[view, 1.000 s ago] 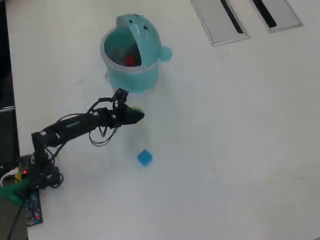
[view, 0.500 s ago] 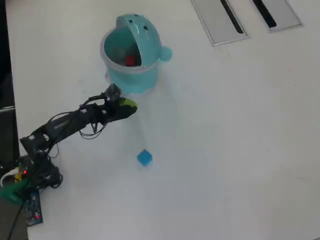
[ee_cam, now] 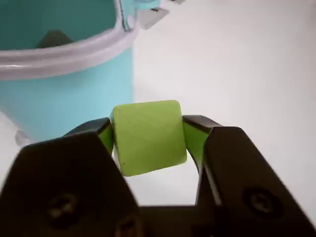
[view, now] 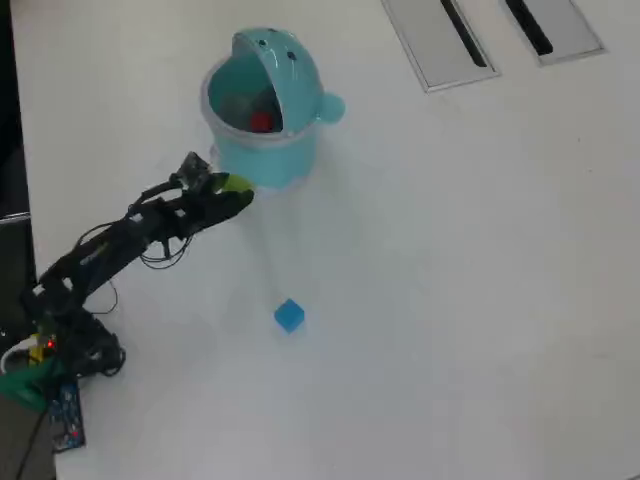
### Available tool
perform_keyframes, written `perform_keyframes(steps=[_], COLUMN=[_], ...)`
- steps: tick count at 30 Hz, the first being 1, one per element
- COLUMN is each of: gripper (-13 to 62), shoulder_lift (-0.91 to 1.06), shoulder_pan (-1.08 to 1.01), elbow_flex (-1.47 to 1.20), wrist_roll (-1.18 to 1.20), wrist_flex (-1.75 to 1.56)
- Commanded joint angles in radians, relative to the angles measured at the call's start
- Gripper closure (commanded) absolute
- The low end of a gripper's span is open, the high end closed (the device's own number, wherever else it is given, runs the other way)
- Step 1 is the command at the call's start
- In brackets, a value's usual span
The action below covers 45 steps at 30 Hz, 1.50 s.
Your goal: Grasp RGB lego blocks and put them in the bin one by one.
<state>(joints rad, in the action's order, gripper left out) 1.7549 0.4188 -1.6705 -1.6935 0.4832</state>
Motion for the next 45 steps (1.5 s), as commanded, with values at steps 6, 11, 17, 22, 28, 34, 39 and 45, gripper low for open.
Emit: perform_keyframes(steps=[6,11,17,22,28,34,39,45], gripper=[30.9,31.0,31.2,31.2,31.3,31.3,31.3,31.3], shoulder_lift=[0.08,0.087,0.08,0.017,-0.083,-0.242,-0.35,-0.472], shoulder_pan=[0.08,0.138,0.175,0.193,0.218,0.252,0.27,0.288], elbow_flex=[0.063,0.063,0.092,0.193,0.334,0.554,0.667,0.792], wrist_roll=[0.038,0.032,0.028,0.011,-0.014,-0.04,-0.055,-0.055], wrist_flex=[-0.018,-0.048,-0.1,-0.1,-0.101,-0.098,-0.1,-0.1])
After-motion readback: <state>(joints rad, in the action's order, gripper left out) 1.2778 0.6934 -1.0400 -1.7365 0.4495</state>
